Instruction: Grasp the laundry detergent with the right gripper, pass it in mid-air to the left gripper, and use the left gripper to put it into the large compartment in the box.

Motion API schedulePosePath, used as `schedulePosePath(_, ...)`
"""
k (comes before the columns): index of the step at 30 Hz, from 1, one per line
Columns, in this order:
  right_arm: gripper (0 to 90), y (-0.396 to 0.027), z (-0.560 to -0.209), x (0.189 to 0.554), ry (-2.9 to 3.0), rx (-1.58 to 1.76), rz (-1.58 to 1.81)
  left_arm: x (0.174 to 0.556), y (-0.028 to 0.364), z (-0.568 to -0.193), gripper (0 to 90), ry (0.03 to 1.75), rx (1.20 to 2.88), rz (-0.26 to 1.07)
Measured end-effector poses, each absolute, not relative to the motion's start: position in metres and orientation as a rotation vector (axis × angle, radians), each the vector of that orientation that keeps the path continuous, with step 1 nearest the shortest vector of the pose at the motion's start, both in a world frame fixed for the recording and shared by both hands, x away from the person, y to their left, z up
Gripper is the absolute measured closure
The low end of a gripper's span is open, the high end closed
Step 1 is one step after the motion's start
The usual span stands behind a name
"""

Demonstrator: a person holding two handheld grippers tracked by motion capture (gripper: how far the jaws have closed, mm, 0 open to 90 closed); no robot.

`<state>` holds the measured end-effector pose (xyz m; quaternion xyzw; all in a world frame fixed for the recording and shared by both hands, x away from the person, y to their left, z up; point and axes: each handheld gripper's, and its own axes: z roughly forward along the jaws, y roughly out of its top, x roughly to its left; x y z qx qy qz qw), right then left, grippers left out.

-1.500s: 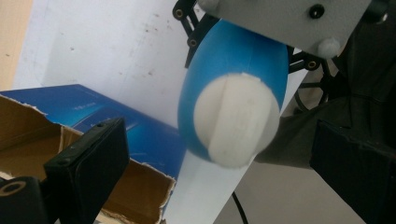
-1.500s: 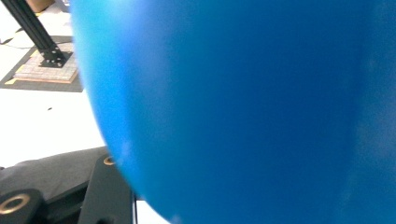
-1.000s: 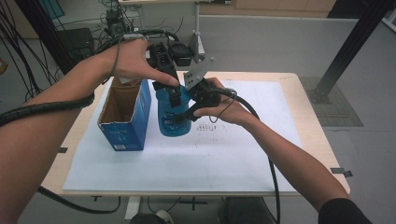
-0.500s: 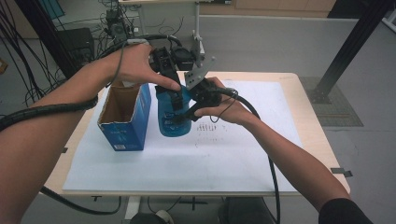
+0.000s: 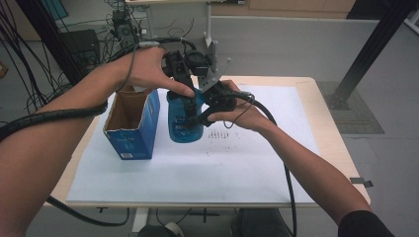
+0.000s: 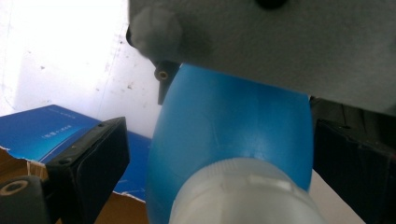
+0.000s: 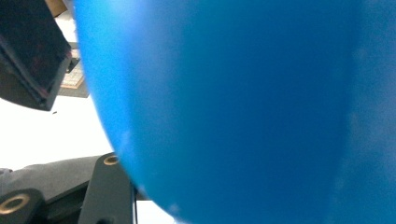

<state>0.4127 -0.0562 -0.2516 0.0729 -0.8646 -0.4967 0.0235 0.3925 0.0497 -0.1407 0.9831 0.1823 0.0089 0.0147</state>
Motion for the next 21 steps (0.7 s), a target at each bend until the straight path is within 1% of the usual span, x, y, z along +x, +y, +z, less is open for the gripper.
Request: schedulePosePath(21,43.6,-0.0574,-0.2487,0.4118,-2.686,0.209,-1.527,0.3902,0.0499,-0.1367,5.9,0.56,3.056,0.033)
